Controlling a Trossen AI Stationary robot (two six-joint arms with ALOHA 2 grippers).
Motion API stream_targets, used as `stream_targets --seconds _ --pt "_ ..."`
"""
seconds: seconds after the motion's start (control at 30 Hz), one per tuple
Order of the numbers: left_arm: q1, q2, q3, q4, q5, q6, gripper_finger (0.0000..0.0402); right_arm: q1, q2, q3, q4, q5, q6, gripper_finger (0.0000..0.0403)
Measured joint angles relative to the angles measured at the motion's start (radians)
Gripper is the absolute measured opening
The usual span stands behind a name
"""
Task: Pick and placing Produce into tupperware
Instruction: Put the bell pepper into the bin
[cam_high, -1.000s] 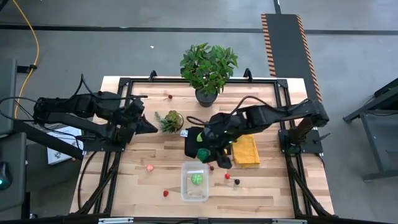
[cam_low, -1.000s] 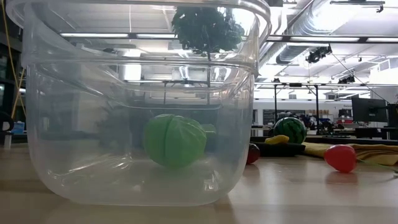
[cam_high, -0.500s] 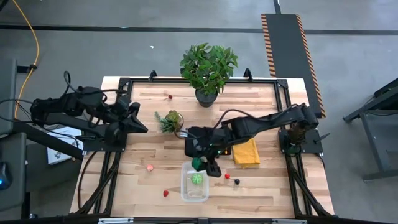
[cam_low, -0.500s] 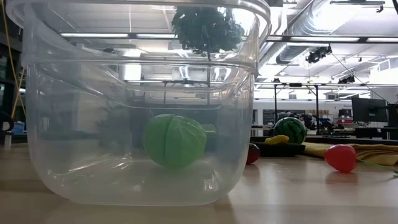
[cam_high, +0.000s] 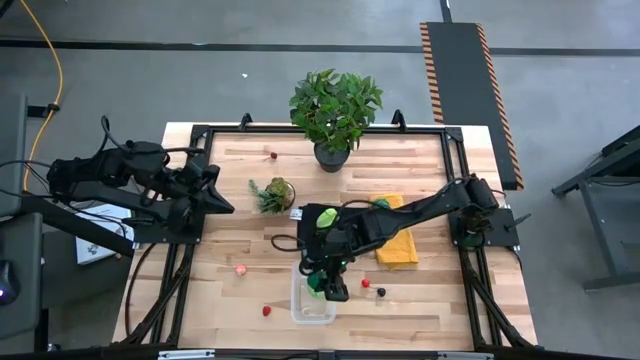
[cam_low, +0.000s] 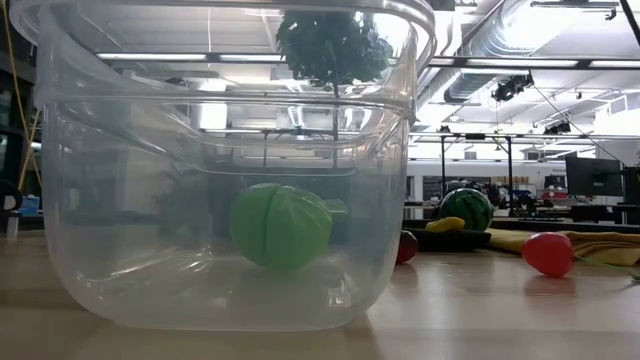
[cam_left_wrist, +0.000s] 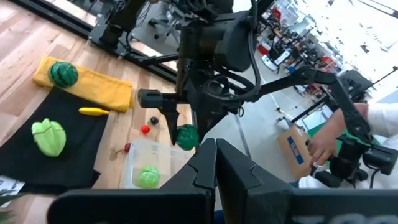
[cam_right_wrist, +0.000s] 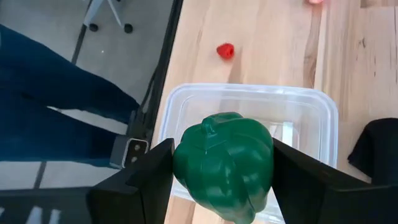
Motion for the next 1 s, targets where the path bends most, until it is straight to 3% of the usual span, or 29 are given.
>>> stream_targets --seconds 0.6,1.0 --pt "0.0 0.003 0.0 -0.067 -0.01 0.021 0.0001 0.021 0.152 0.0 0.007 0.033 0.016 0.0213" --pt "0.0 0.003 0.0 -0.123 -0.01 0.02 0.0001 0.038 0.157 -0.001 0.03 0.101 0.068 0.0224"
